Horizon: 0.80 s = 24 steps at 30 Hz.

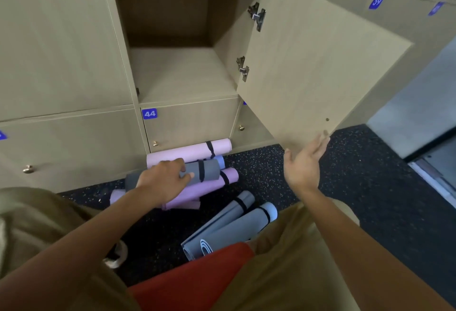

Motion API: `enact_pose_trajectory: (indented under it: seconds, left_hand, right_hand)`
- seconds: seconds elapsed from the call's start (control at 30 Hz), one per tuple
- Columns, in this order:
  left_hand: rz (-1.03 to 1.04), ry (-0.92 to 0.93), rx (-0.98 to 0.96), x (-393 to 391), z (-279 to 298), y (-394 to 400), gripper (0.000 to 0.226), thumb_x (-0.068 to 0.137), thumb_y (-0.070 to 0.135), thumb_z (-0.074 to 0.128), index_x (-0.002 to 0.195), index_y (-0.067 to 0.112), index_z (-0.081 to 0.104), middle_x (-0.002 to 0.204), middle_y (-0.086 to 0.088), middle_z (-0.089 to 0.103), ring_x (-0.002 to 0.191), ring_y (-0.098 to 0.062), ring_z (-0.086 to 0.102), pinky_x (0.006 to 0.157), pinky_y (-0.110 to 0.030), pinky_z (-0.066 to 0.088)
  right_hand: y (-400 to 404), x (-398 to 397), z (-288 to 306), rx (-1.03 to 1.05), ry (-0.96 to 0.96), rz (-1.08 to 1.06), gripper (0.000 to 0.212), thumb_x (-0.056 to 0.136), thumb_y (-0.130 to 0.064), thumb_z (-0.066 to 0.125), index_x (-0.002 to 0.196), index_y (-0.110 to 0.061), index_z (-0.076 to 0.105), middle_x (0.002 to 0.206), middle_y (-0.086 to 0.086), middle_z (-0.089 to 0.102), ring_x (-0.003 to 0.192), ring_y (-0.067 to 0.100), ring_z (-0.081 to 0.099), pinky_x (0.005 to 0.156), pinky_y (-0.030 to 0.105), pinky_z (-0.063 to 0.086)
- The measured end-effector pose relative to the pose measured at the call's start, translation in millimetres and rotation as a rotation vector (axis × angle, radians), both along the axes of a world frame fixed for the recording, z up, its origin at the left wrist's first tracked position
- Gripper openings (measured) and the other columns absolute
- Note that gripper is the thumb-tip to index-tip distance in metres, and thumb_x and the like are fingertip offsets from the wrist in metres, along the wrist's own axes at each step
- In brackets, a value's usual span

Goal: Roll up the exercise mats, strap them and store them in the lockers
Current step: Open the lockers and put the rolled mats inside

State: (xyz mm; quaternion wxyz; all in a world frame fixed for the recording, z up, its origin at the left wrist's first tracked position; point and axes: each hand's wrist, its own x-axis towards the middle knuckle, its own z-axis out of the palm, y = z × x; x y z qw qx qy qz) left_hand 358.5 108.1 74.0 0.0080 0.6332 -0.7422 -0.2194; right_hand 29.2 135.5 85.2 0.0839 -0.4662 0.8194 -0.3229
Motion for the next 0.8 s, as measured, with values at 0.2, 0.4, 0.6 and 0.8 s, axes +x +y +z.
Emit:
enact_pose_trajectory:
  seconds: [0.2, 0.4, 0.6, 0.8]
  left_hand:
    - [-0.078, -0.099, 0.087, 35, -29, -48, 0.041, 0.100, 0.057, 0.048, 0.127, 0.027, 0.057, 0.132, -0.008, 0.062, 0.117, -0.033, 0.061, 0.088, -0.041, 0.048]
    - [-0.017, -0.011, 0.162, 68, -62, -107, 0.035, 0.099, 0.055, 0.051, 0.113, 0.025, 0.059, 0.127, -0.013, 0.064, 0.113, -0.039, 0.061, 0.089, -0.042, 0.050]
    - [0.009, 0.134, 0.211, 78, -87, -157, 0.040, 0.076, 0.069, 0.041, 0.094, 0.035, 0.052, 0.110, -0.011, 0.069, 0.093, -0.035, 0.066, 0.088, -0.047, 0.055]
    - [0.101, 0.230, 0.234, 86, -89, -188, 0.038, 0.087, 0.065, 0.057, 0.104, 0.032, 0.058, 0.108, -0.001, 0.071, 0.095, -0.026, 0.066, 0.091, -0.046, 0.056]
  right_hand:
    - [-21, 60, -52, 0.064, -0.236, -0.129, 0.096, 0.101, -0.024, 0.059, 0.160, -0.009, -0.015, 0.163, 0.025, -0.027, 0.139, 0.050, 0.039, 0.106, 0.046, 0.043]
    - [-48, 144, -122, 0.192, -0.203, 0.188, 0.091, 0.098, -0.020, 0.064, 0.163, -0.014, 0.001, 0.168, 0.010, -0.019, 0.152, 0.035, 0.023, 0.110, 0.029, 0.033]
    - [-115, 172, -184, 0.440, -0.119, 0.424, 0.084, 0.099, -0.020, 0.063, 0.162, -0.013, 0.008, 0.169, 0.013, 0.001, 0.154, 0.032, 0.015, 0.122, 0.041, 0.029]
    - [-190, 168, -240, 0.762, 0.498, 0.928, 0.095, 0.093, -0.027, 0.072, 0.163, -0.021, 0.008, 0.170, 0.011, -0.001, 0.154, 0.034, 0.010, 0.118, 0.049, 0.033]
